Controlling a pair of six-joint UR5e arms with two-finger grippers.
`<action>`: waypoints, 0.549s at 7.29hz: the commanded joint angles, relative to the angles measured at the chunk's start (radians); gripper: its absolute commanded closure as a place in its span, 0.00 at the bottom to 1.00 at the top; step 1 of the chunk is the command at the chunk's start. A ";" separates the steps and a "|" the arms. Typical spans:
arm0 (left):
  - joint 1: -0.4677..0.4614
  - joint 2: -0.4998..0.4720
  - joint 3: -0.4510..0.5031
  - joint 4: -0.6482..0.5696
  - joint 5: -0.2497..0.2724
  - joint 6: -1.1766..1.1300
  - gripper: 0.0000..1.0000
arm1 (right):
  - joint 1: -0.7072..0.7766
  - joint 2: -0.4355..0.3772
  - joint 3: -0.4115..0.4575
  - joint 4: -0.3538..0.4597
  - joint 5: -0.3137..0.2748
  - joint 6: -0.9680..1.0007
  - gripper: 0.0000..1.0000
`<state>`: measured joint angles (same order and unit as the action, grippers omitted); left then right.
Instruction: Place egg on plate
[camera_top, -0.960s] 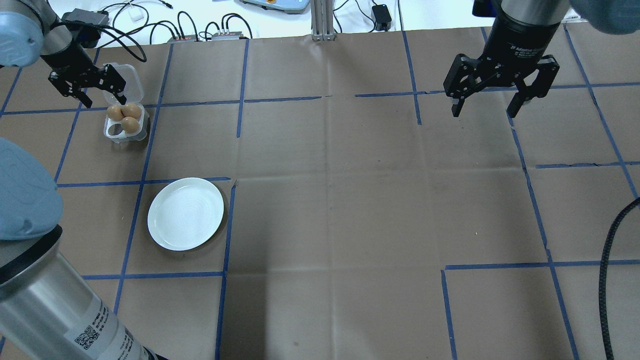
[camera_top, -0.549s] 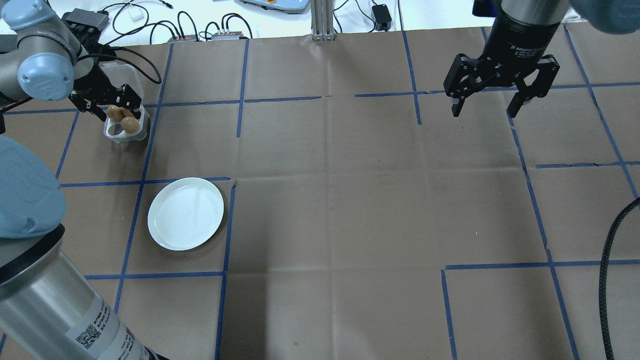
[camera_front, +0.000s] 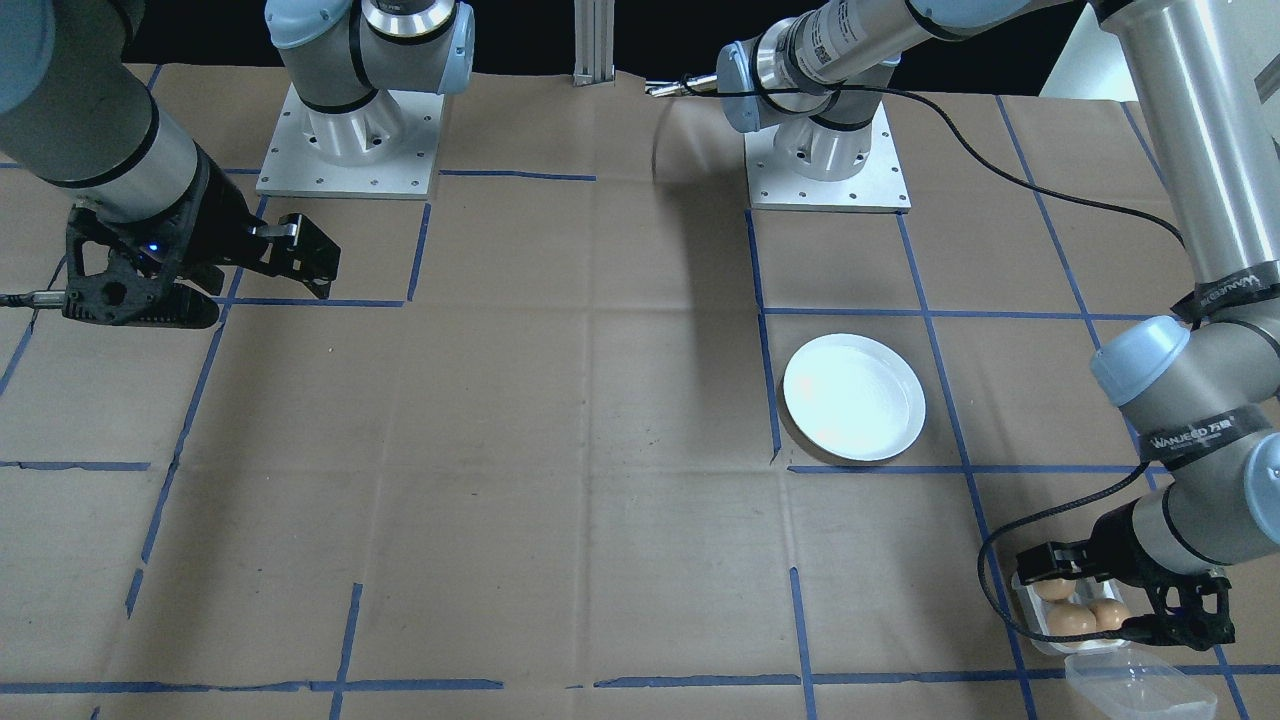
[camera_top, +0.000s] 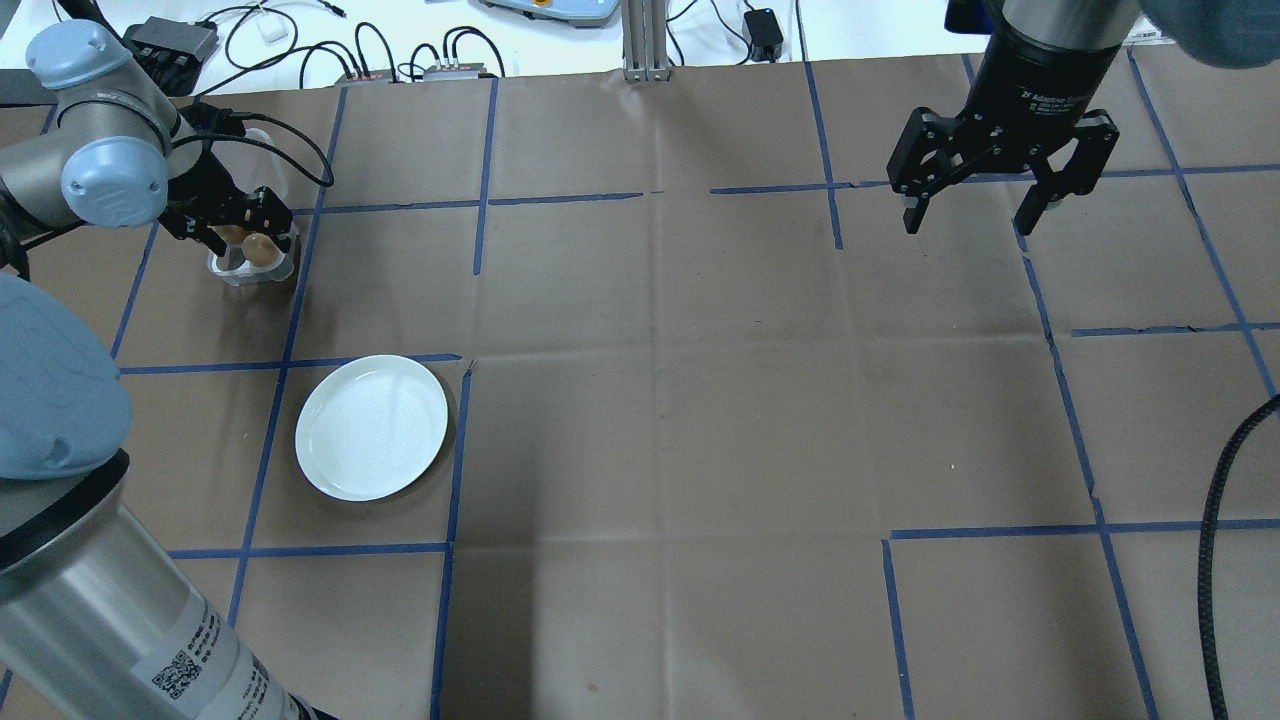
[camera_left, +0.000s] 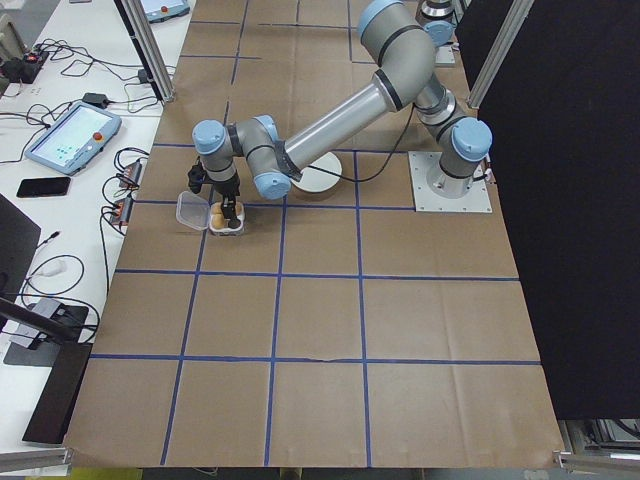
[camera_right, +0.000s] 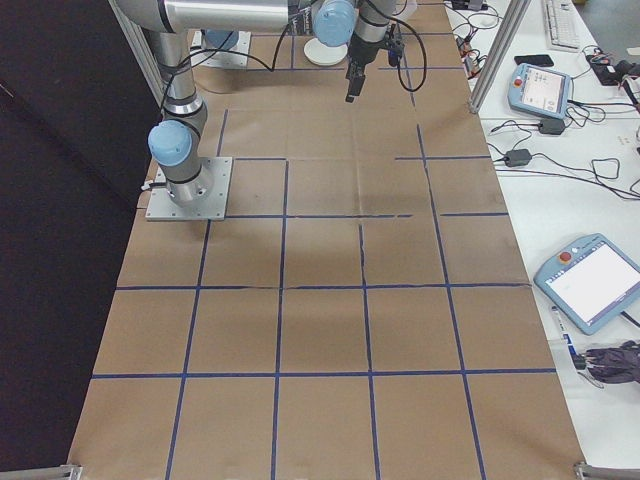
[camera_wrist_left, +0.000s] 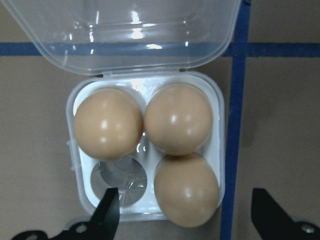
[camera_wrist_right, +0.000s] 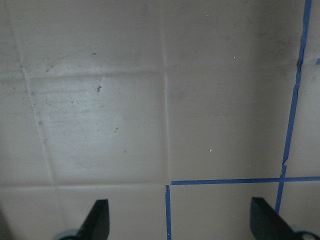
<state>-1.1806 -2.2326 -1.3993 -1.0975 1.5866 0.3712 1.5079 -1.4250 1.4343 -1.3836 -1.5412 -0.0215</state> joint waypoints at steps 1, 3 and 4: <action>-0.001 -0.002 0.008 0.001 0.001 0.000 0.32 | 0.000 0.000 0.000 0.000 0.000 0.000 0.00; -0.001 -0.004 0.014 0.001 0.000 0.000 0.46 | 0.000 0.000 0.000 0.000 0.001 0.000 0.00; -0.001 -0.004 0.013 0.001 0.000 0.000 0.58 | 0.000 0.000 0.000 0.000 0.001 0.000 0.00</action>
<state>-1.1811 -2.2362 -1.3870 -1.0968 1.5863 0.3712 1.5079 -1.4246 1.4343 -1.3836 -1.5403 -0.0215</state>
